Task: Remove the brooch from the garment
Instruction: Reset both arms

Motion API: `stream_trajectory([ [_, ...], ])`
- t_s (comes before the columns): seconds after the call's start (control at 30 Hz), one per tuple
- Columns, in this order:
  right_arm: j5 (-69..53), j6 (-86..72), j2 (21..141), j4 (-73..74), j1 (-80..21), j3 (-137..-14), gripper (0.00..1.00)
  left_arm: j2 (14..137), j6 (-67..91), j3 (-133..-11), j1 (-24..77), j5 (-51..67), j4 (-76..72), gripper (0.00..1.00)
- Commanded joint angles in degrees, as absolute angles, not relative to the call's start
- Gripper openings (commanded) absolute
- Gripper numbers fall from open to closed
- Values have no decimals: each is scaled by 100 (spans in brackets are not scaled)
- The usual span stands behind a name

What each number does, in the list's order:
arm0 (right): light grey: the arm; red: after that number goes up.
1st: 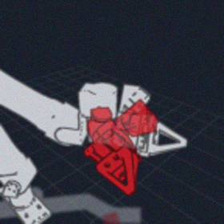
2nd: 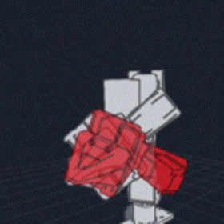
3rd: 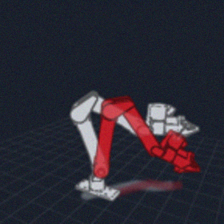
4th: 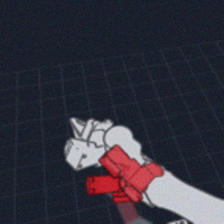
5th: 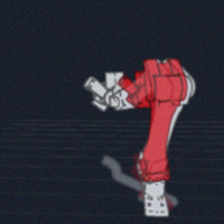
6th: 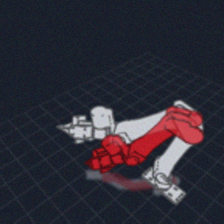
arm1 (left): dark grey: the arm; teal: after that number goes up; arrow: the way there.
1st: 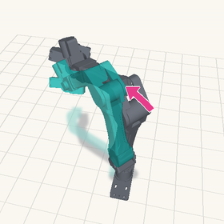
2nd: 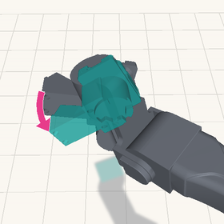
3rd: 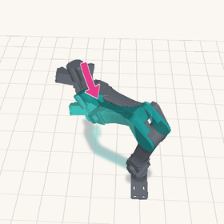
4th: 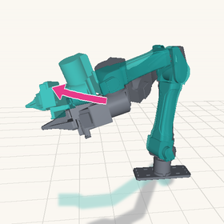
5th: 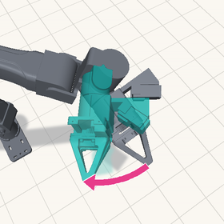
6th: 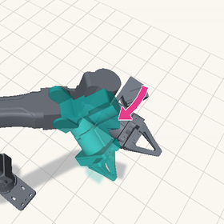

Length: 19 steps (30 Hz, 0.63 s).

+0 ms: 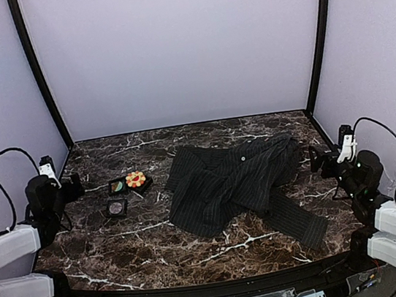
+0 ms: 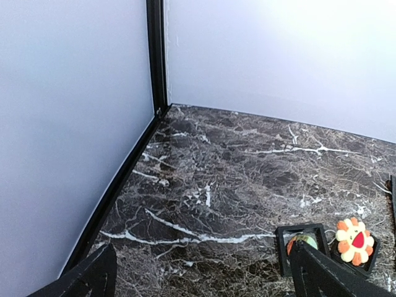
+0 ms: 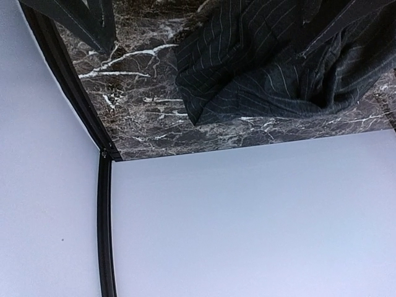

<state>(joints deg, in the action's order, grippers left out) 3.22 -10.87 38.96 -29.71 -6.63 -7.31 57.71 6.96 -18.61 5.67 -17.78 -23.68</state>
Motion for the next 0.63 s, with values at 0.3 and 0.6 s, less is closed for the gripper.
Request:
stream_trajectory([
  [0.3,526,-847,3943,-3875,-642,-419,99,5315,193,-1284,579,-1908,-3297,99],
  [0.6,652,-878,4000,-3911,-642,-429,99,5267,131,-1169,575,-1805,-3401,99],
])
